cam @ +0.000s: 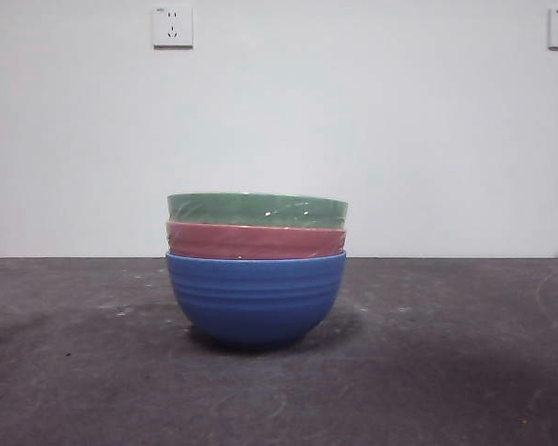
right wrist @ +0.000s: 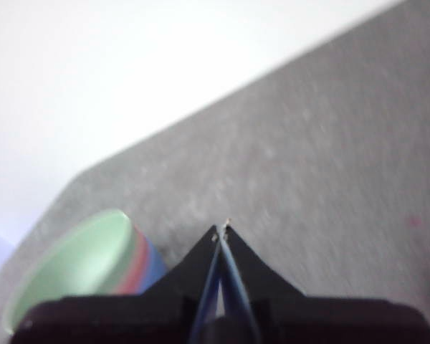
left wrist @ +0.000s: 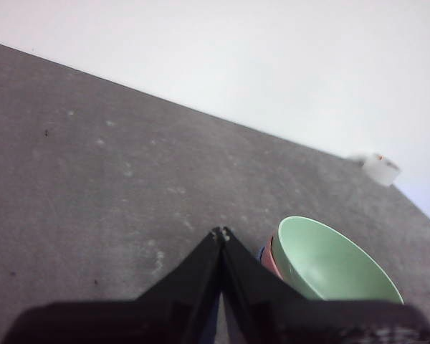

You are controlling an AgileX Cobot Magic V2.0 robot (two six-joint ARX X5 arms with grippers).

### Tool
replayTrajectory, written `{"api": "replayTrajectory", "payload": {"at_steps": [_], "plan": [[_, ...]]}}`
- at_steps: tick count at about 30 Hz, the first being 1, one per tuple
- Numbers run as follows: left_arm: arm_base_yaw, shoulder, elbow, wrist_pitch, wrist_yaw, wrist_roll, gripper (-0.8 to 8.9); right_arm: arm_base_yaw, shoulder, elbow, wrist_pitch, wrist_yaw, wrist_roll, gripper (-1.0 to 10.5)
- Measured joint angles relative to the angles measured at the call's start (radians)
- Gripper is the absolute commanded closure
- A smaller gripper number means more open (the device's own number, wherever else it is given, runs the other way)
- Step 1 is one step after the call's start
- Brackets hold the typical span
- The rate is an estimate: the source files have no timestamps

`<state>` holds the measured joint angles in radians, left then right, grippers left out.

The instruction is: Pick up the green bowl on the top,put the green bowl on the left,pick up the red bowl in the middle,put the red bowl on the right

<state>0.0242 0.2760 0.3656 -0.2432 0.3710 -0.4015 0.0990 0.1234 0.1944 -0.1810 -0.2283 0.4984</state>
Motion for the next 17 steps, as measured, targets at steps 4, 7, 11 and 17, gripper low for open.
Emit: {"api": "replayTrajectory", "payload": {"at_steps": [4,7,11,17], "plan": [[0.0,0.178,0.149,-0.056,0.031,0.086,8.2,0.0,0.089,0.13,-0.031,-0.001,-0.014,9.6],[0.0,0.306,0.257,-0.079,0.1,0.161,8.21,0.0,0.181,0.227,-0.044,-0.01,-0.05,9.6],[-0.01,0.457,0.384,-0.118,0.189,0.244,8.21,0.0,0.326,0.356,-0.063,-0.07,-0.123,9.6],[-0.058,0.645,0.533,-0.244,0.227,0.37,8.21,0.0,0.563,0.544,-0.198,-0.185,-0.274,9.5]]}}
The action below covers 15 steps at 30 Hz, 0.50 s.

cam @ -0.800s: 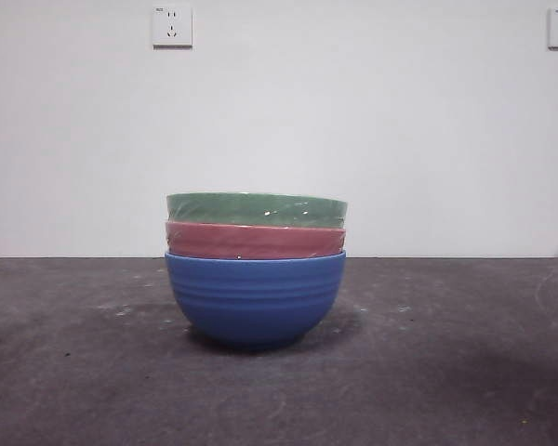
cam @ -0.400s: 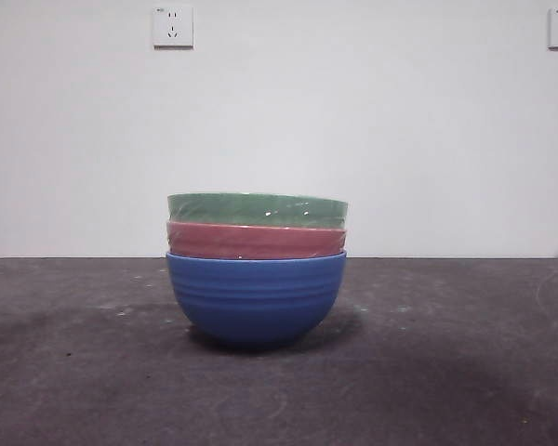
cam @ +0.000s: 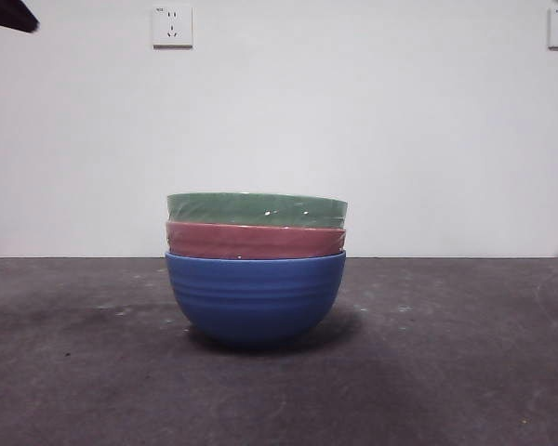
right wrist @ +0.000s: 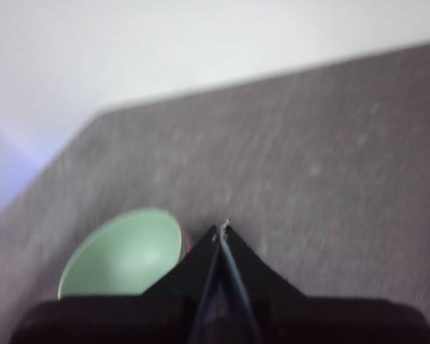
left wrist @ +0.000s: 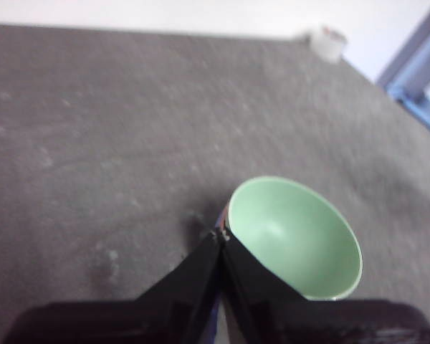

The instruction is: Pick up the green bowl on the top,put the green bowl on the left,pick up the red bowl in the middle,put the red bowl on the right

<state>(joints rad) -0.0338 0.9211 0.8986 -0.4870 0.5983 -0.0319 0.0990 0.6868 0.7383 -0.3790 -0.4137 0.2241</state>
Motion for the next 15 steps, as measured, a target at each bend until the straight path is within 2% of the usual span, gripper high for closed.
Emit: {"api": "replayTrajectory", "payload": {"at_steps": [5,8,9,12,15], "plan": [[-0.068,0.108,0.088,-0.131,0.0,0.095,8.21,0.0,0.179,0.106,-0.138,-0.087,-0.132,9.3],[-0.131,0.143,0.104,-0.168,0.0,0.143,8.08,0.0,0.239,0.122,-0.169,-0.107,-0.179,7.5],[-0.152,0.15,0.105,-0.171,0.0,0.153,7.75,0.0,0.25,0.122,-0.172,-0.108,-0.187,7.1],[-0.226,0.172,0.108,-0.172,-0.008,0.169,5.32,0.0,0.27,0.122,-0.182,-0.108,-0.199,6.9],[-0.32,0.211,0.116,-0.172,-0.056,0.171,4.99,0.0,0.269,0.122,-0.182,-0.108,-0.203,6.9]]}}
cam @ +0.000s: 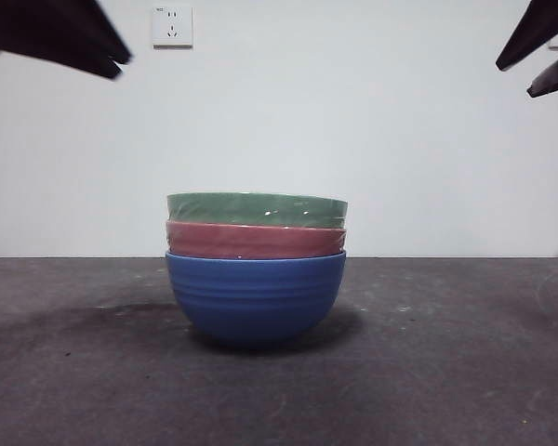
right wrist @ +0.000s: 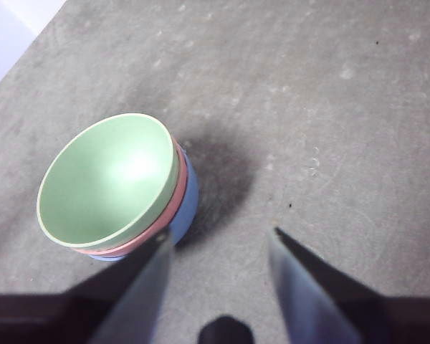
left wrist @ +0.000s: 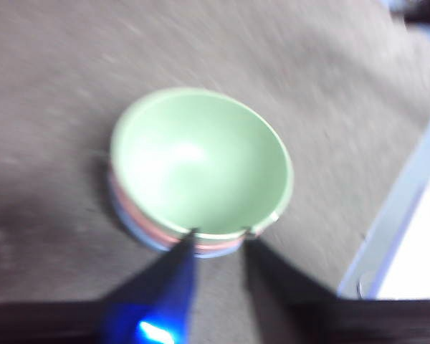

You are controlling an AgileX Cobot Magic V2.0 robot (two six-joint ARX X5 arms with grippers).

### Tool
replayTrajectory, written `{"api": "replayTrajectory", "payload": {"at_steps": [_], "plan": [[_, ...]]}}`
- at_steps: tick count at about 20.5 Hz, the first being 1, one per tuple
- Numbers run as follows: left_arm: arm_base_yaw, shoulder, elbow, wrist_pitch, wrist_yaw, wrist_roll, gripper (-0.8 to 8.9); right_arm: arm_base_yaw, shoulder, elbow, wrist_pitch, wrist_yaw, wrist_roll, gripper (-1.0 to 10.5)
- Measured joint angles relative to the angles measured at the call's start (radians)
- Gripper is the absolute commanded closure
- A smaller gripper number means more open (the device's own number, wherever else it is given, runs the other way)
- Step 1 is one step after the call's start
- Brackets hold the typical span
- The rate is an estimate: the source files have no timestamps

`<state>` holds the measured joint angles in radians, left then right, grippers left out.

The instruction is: Pick up the green bowl on the top,put the green bowl on the left,pick up the red bowl in the middle,put the red bowl on the right

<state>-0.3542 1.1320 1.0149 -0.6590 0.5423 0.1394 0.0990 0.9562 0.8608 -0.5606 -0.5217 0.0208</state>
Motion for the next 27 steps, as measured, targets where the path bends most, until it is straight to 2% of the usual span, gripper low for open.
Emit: {"api": "replayTrajectory", "payload": {"at_steps": [4,7,10,14,17,24,27], "plan": [[-0.169,0.12,0.075,-0.022,-0.086,0.021,4.99,0.0,0.0,0.001,0.0,0.0,-0.003,6.9],[-0.285,0.237,0.172,-0.08,-0.216,0.116,4.99,0.0,0.0,0.001,-0.001,-0.001,-0.003,6.9],[-0.343,0.368,0.248,-0.159,-0.325,0.209,4.99,0.0,0.0,0.001,-0.005,-0.001,-0.003,6.9],[-0.351,0.492,0.268,-0.165,-0.333,0.28,4.99,0.0,0.0,0.001,-0.008,-0.001,-0.004,7.0],[-0.357,0.5,0.269,-0.155,-0.333,0.307,5.06,0.0,0.0,0.001,-0.007,0.0,-0.006,7.0],[-0.372,0.5,0.27,-0.154,-0.334,0.35,7.58,0.0,0.0,0.001,-0.007,0.001,-0.008,7.0],[-0.38,0.5,0.27,-0.154,-0.333,0.367,7.58,0.0,0.0,0.001,-0.007,0.001,-0.01,7.0]]}}
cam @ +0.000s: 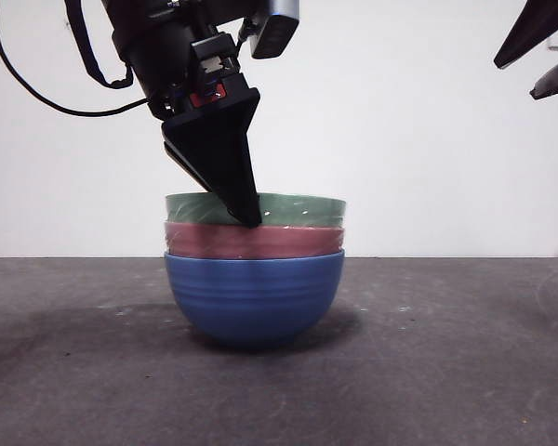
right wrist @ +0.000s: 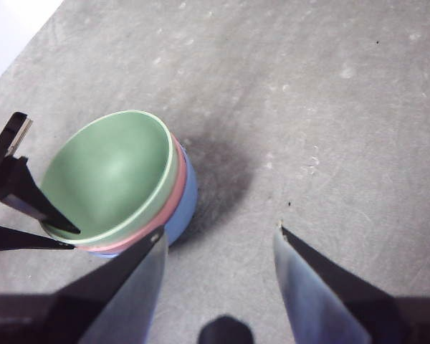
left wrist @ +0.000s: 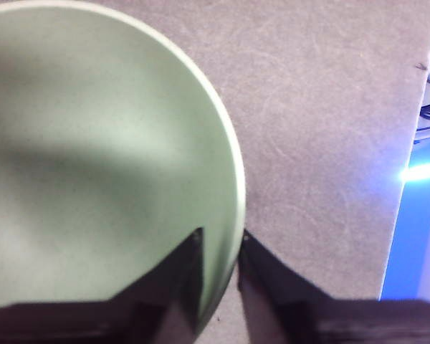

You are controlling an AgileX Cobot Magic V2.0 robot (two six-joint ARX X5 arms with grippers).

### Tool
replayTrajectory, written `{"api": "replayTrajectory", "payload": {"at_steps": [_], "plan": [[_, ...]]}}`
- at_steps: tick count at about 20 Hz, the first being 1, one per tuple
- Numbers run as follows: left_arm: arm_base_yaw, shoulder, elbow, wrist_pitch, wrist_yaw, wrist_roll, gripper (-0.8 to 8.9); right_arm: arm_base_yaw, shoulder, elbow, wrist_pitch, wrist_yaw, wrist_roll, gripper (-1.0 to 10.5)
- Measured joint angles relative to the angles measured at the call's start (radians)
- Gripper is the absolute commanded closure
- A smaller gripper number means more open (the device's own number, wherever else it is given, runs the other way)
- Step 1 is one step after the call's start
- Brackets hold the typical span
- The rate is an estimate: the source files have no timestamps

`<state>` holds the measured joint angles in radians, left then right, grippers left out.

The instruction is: Pick up the green bowl on the top,put the green bowl on the left,pick up the red bowl in the middle,put the red bowl on the right

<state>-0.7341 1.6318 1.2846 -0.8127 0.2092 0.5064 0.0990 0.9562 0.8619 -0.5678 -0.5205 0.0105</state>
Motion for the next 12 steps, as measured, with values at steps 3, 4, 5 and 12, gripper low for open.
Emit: {"api": "replayTrajectory", "payload": {"at_steps": [3,4,5,12], "plan": [[-0.002,0.0,0.005,-0.002,0.0,0.004,7.58,0.0,0.0,0.0,0.0,0.0,0.0,7.0],[-0.002,0.0,0.012,-0.005,0.0,0.006,7.59,0.0,0.0,0.0,0.0,0.0,0.0,7.0],[-0.002,0.0,0.023,-0.012,0.0,0.006,7.61,0.0,0.0,0.0,0.0,0.0,0.0,7.0],[-0.002,0.0,0.101,-0.084,0.01,0.009,8.22,0.0,0.0,0.0,0.0,0.0,0.0,7.0]]}}
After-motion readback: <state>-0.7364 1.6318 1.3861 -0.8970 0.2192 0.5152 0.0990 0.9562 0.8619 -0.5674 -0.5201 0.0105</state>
